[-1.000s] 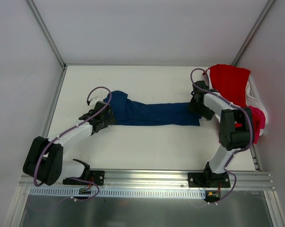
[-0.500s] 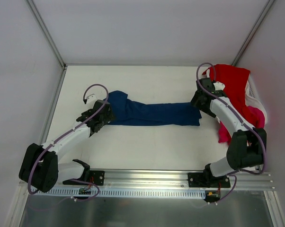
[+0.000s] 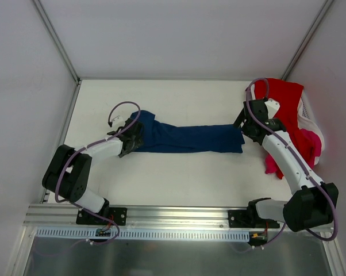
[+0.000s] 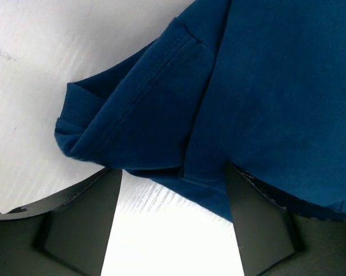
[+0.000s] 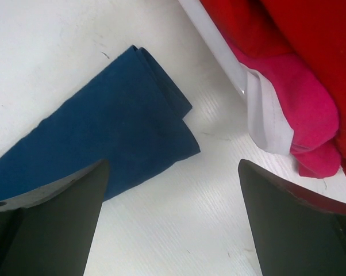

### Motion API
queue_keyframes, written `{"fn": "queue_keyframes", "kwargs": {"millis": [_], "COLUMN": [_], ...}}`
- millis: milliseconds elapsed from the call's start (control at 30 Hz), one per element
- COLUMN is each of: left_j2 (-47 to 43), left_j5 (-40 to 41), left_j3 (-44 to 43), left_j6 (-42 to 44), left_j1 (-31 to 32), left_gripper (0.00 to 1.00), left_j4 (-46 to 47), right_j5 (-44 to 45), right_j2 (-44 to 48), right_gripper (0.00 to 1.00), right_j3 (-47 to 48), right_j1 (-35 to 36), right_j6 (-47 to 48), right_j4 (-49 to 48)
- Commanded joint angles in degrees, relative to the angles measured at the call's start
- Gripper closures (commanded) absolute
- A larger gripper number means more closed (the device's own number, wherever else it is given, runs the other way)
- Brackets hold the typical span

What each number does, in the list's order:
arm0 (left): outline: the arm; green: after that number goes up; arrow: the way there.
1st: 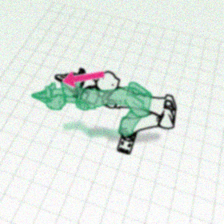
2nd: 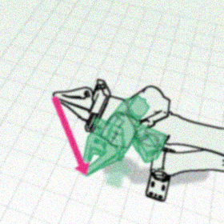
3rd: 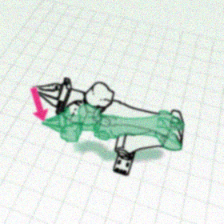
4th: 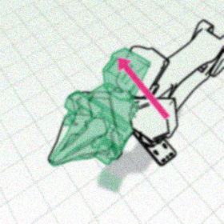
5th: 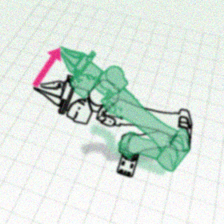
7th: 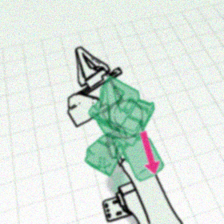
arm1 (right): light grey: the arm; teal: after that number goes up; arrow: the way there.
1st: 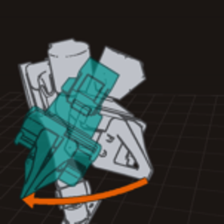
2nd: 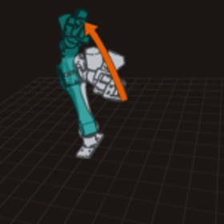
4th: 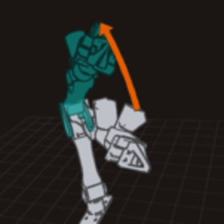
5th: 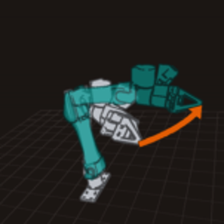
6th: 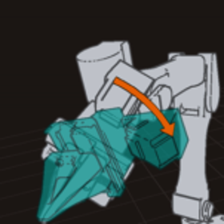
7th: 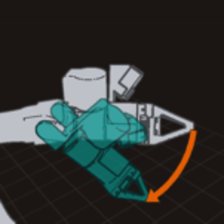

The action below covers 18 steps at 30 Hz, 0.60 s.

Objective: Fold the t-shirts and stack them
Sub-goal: Fold the tshirt

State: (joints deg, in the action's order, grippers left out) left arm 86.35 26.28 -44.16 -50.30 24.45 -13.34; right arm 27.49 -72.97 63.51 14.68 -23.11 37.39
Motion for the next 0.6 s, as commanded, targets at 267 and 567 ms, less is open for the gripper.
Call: {"fn": "queue_keyframes", "kwargs": {"millis": [267, 567], "left_j2": [6.4, 8.0], "left_j5": [4.5, 5.9], "left_j3": [-6.4, -8.9], "left_j6": [0.6, 3.5], "left_j1": [-0.2, -2.6], "left_gripper": [0.91, 1.00], "left_j4": [1.0, 1.4], "right_j5": [1.6, 1.7], "right_j2": [6.4, 7.5], "right_gripper": [0.00, 0.00], "right_j3": [-4.4, -6.3], "right_j1": [0.3, 0.3], "right_j6": [2.4, 3.1], "right_j4": [0.5, 0.8]}}
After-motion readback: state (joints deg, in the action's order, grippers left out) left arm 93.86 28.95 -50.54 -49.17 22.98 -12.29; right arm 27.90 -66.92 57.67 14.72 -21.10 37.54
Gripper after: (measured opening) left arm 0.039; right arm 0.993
